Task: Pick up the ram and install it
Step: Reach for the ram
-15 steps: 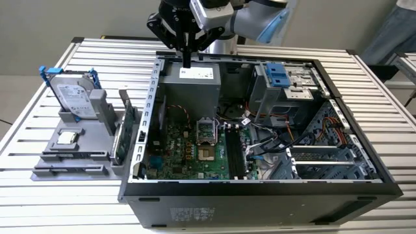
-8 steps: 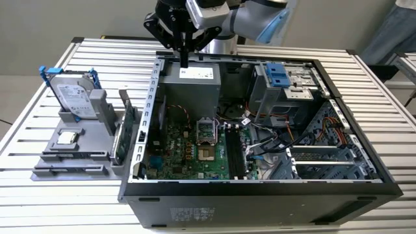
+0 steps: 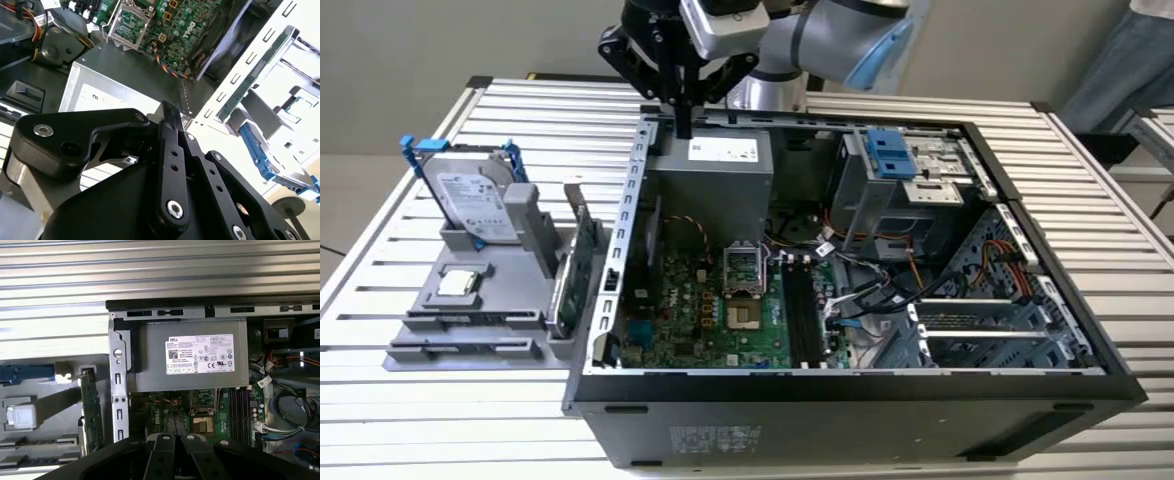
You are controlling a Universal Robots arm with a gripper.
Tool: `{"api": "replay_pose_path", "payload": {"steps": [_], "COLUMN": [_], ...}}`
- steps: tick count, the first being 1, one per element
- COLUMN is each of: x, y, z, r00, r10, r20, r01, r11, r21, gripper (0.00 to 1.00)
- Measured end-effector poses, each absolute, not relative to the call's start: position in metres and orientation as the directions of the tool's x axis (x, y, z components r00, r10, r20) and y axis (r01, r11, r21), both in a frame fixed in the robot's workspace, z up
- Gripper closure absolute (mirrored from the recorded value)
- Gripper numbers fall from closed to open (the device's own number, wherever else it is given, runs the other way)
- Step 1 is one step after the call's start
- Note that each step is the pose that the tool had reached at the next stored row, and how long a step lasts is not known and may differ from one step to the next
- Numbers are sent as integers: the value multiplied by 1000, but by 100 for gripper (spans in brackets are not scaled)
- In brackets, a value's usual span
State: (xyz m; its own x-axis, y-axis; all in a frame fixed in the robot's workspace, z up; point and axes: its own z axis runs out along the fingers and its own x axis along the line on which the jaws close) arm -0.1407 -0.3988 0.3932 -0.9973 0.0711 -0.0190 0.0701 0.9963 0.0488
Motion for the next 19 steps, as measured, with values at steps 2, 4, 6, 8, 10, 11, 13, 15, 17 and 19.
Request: {"api": "replay_pose_path", "payload": {"steps": [2,4,6,8,10,11,13,15,17,19], "x": [-144,-148,-151,-155,-158,-160,-164,-167,-171,-175], "y": [-399,-399,-399,-399,-399,-399,-399,-399,-399,-399], "z": [393,393,393,393,393,393,393,393,393,393], "r00": [-997,-997,-997,-997,-997,-997,-997,-997,-997,-997], "r10": [71,71,71,71,71,71,71,71,71,71], "r20": [-19,-19,-19,-19,-19,-19,-19,-19,-19,-19], "r01": [70,70,70,70,70,70,70,70,70,70], "r11": [996,996,996,996,996,996,996,996,996,996], "r21": [49,49,49,49,49,49,49,49,49,49], "gripper": [100,100,100,100,100,100,100,100,100,100]}}
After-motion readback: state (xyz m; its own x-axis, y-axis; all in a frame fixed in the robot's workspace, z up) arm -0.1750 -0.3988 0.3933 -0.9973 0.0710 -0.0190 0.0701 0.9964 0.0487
